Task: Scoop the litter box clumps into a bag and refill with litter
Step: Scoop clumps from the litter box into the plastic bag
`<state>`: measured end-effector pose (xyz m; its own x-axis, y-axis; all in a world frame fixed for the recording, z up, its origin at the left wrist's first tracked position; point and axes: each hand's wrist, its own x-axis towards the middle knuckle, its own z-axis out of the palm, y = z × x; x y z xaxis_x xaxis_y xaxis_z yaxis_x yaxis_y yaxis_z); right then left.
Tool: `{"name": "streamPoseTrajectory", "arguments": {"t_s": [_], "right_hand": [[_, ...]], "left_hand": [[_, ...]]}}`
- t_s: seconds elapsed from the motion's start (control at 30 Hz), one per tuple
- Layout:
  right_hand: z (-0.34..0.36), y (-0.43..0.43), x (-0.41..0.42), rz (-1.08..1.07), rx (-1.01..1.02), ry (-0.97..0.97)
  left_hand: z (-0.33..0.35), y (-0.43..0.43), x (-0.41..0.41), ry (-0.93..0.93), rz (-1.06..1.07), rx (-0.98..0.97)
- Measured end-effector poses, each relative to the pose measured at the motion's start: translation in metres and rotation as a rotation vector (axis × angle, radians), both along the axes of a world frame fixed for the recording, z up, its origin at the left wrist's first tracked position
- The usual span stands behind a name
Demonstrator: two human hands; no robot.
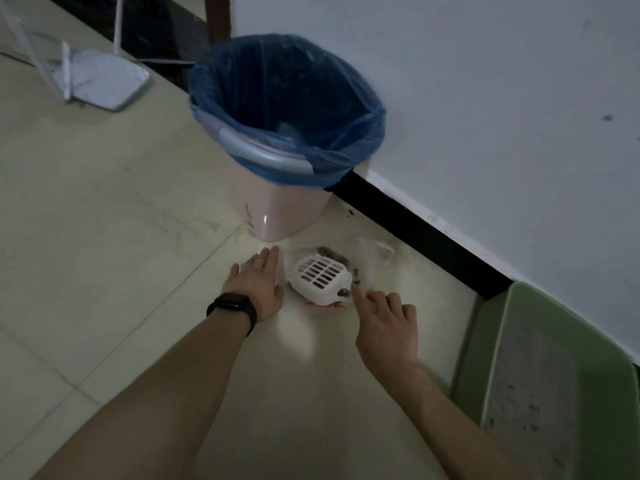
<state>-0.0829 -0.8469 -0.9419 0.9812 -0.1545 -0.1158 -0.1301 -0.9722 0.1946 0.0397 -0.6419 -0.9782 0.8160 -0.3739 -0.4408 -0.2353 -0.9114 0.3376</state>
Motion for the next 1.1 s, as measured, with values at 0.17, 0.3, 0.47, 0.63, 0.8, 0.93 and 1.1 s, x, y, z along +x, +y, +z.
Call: {"name": "streamPoseTrajectory", "arguments": {"t_s": [0.17,0.3,0.47,0.63,0.8,0.93,1.1], "right_hand": [[0.001,0.008,0.005,0.026,-0.017,-0.012],[-0.002,0.011,0.005,0.033,-0.004,-0.065],[-0.004,0.015,0.006,0.043,0.000,-0.114],[-0.003,0.020,0.011,0.029,0.027,-0.168],[-0.002,0.020,0.014,0.031,0.062,-0.216],[-0.008,0.021,0.009,0.019,0.089,-0.203],[-0.008,0.017,0.006,0.002,0.083,-0.223]], "left_hand": [[0.014,0.000,-0.003,-0.124,-0.137,-0.169],[0.010,-0.006,-0.008,-0.121,-0.149,-0.188],[0.001,-0.015,-0.010,-0.148,-0.201,-0.217],[0.003,-0.022,-0.015,-0.147,-0.125,-0.275],[0.007,-0.021,-0.015,-0.150,-0.073,-0.285],[0.003,-0.021,-0.020,-0.126,-0.062,-0.277],[-0.004,-0.023,-0.020,-0.151,-0.096,-0.284]]}}
